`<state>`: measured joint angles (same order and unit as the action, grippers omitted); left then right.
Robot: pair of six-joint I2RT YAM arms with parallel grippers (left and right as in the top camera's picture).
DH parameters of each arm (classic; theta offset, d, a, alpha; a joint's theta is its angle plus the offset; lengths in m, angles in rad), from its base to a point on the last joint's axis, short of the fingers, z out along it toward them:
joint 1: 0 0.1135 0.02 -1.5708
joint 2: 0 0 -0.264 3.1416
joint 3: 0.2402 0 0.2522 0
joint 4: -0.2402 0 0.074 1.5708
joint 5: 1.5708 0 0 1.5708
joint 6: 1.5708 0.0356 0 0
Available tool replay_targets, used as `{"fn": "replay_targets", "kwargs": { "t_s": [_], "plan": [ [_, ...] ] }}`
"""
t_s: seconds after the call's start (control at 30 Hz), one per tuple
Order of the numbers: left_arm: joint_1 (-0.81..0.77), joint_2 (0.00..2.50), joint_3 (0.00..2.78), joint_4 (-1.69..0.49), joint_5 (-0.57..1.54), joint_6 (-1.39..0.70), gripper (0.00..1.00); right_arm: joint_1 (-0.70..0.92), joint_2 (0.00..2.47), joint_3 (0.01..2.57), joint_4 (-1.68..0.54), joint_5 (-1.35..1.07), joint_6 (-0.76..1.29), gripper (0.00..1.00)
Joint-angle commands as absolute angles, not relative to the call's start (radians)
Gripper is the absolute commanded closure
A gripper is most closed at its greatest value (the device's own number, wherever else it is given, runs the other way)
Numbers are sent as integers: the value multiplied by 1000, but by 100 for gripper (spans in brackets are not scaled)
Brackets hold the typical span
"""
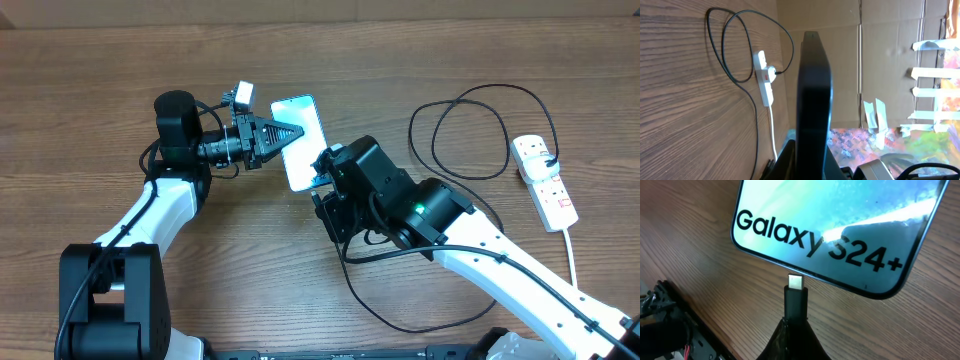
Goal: Plug charger to phone and switch on socket
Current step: 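Align the USB-C plug with the phone's bottom port using the right gripper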
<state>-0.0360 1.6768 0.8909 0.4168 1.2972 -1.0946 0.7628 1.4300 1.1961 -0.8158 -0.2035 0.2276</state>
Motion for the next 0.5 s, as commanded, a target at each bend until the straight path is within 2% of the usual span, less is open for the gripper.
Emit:
{"fn": "replay_targets", "kwargs": {
  "t_s": [0.0, 0.47],
  "plan": [
    [-40, 1674, 917, 422, 1328, -1069, 96, 772, 1427, 1200, -809, -168, 212, 96],
    [-40, 1674, 917, 419, 1334, -1028, 96, 772, 1427, 1200, -809, -165, 210, 96]
  ]
}}
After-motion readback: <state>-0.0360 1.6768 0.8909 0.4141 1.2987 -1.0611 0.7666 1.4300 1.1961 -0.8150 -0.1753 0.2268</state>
